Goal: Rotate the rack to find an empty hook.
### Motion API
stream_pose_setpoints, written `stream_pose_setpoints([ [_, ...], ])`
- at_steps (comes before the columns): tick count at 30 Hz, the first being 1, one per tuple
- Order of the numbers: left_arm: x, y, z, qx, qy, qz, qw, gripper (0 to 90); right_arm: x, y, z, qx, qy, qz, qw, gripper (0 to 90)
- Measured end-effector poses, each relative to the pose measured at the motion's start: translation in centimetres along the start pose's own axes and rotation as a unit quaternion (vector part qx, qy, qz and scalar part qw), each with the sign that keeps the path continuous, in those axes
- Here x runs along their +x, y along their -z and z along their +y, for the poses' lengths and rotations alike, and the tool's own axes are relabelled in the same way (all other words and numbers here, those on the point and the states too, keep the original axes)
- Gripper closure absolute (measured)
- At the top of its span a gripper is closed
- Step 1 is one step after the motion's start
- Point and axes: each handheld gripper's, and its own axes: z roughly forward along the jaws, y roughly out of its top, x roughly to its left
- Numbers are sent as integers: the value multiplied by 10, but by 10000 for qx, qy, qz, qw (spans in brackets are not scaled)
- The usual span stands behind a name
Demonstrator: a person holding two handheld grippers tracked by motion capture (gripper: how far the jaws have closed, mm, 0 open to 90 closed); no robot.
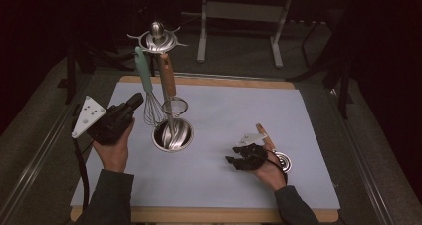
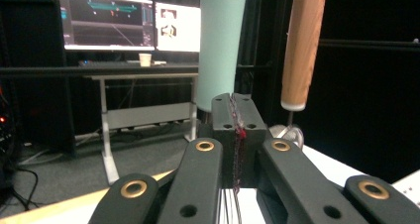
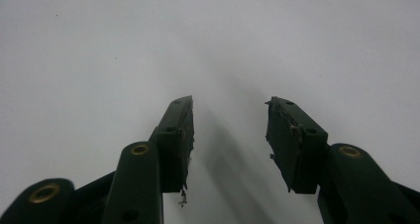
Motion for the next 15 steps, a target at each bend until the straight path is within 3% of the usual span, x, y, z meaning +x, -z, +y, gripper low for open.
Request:
stream_pose_setpoints([
  [15, -4, -15, 40, -553, 40, -108, 9984, 900, -9, 3, -9, 11, -147, -63, 9999, 527],
])
